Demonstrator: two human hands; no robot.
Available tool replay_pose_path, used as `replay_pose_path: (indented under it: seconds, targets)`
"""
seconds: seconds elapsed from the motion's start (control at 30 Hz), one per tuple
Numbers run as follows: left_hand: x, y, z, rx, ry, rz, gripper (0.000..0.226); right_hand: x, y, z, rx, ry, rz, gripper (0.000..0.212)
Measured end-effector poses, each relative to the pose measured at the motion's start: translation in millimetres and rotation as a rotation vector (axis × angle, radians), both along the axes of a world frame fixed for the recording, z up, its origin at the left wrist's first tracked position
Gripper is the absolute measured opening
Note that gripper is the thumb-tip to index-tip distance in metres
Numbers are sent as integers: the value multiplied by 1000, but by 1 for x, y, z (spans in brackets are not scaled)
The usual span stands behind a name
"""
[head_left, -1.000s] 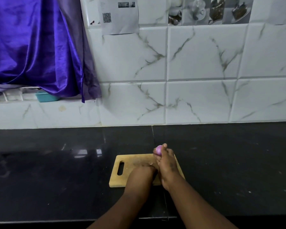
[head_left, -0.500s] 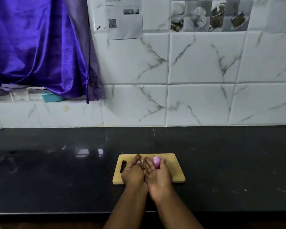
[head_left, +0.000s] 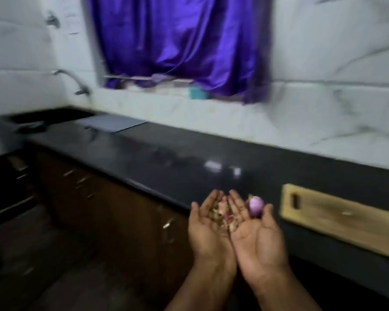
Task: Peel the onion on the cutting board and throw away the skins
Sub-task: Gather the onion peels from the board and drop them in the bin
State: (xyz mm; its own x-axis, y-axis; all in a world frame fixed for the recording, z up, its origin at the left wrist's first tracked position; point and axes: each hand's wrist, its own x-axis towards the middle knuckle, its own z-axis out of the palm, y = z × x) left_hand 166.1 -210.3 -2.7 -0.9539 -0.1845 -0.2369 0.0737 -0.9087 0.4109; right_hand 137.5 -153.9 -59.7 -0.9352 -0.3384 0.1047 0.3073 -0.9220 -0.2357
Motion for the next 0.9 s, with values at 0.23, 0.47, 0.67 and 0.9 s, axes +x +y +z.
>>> replay_pose_path:
  seconds: [0.23,0.47,0.67,0.9]
  targets:
    - [70,-167,-100,-96,-297,361,80,68,-150,-45,276,-245,239,107]
    - [95,-233,-220,16,-561,515,93,89,-224,-133,642,-560,395,60]
    - [92,-248,-275,104,-671,467,105,90,-259,-191,856,-655,460,62]
    - [74,-260,-315,-94,-779,311,83,69,-260,-223,1096,-549,566,57]
